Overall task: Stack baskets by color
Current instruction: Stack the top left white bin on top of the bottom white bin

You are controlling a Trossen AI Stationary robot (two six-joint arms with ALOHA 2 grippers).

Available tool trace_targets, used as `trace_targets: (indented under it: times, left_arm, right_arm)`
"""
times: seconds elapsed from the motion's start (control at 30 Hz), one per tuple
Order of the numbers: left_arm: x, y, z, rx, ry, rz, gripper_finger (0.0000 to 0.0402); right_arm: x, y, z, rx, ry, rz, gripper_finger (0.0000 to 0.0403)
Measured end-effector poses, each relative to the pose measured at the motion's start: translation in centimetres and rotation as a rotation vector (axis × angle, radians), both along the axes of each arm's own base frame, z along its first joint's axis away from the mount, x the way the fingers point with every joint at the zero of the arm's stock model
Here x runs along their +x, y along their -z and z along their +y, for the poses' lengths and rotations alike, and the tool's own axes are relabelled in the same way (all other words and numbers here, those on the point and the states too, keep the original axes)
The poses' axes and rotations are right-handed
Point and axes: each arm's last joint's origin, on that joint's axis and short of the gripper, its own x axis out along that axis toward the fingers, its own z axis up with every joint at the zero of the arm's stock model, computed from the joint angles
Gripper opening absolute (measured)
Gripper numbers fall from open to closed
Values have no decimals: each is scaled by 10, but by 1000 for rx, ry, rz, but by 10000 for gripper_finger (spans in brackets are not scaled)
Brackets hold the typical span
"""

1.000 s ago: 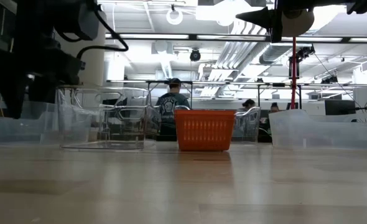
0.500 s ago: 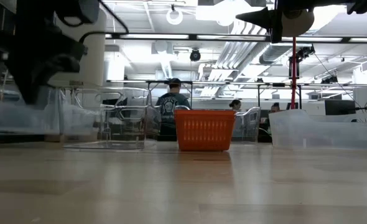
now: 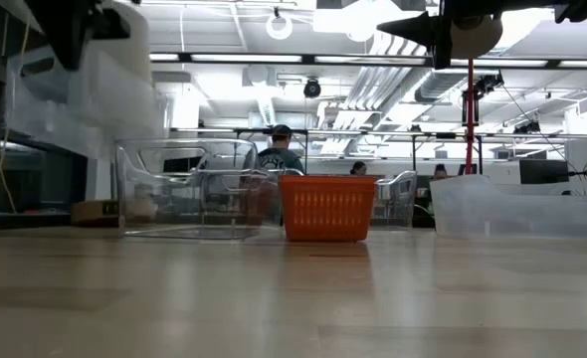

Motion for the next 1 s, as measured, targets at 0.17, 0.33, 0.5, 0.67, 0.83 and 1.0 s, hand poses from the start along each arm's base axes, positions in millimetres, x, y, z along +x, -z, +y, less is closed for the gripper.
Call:
trace_targets:
  times: [0.17,0.33,0.5,0.67,0.83,1.0]
  left_arm:
    - [0,-22,-6,-57,-89,-84,0]
    - [0,-33,-21,-105,-94,-140,0]
    - [3,-33,-32,-103,-93,-155,0]
    - [7,-31,-38,-102,-79,-153,0]
    - [8,-30,-39,-94,-73,-153,0]
    - [9,-30,-39,-92,-71,-154,0]
  right_arm:
    - [0,0,0,0,0,0,232]
    - [0,0,0,1,-5,0,232]
    - [0,0,0,1,-9,1,232]
    - [0,1,0,1,-12,6,232]
    - [0,1,0,6,-12,6,232]
    - [0,1,0,6,-12,5,232]
